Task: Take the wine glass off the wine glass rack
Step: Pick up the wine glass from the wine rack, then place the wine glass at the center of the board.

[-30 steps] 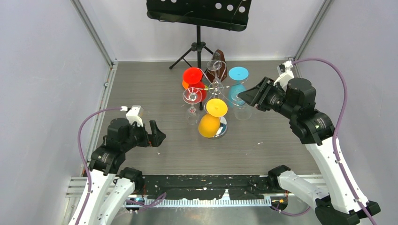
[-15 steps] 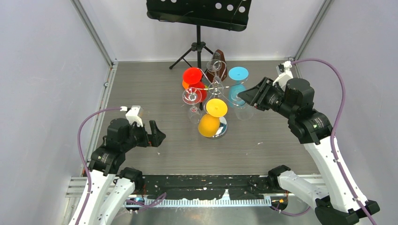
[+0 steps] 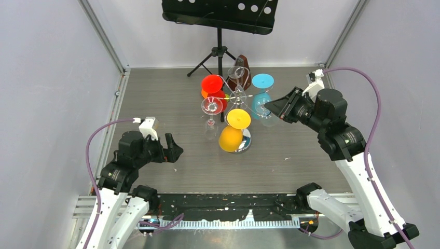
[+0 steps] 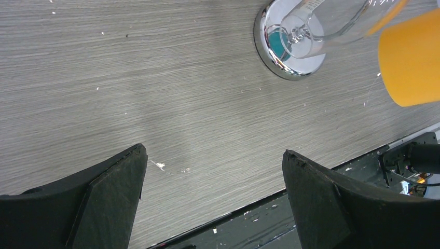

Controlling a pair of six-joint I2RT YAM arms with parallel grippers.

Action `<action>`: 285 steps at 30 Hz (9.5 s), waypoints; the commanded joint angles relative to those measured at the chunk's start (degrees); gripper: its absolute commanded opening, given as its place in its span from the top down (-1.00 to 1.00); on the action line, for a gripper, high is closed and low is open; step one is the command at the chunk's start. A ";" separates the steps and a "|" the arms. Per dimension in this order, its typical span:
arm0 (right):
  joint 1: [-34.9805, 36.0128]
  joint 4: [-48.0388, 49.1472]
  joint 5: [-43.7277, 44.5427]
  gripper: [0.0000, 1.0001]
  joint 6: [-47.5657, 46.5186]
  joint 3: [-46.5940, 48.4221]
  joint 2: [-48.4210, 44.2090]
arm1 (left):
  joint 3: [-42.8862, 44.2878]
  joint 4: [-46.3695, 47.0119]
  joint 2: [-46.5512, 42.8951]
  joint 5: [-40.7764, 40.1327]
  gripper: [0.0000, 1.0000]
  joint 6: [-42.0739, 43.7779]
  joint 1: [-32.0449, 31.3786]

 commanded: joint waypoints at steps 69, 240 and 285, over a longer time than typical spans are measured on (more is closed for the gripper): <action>-1.08 11.56 -1.76 0.89 16.16 -6.14 -10.34 | 0.70 0.58 0.82 -1.64 -0.98 0.28 -0.34; 51.58 18.97 4.38 0.89 -38.00 -11.28 -6.33 | 0.62 2.92 -10.73 38.12 -0.98 -29.92 -0.29; 71.84 72.84 28.97 0.89 -70.51 -27.19 10.11 | -8.23 27.32 -14.60 43.84 -0.80 -51.61 -0.29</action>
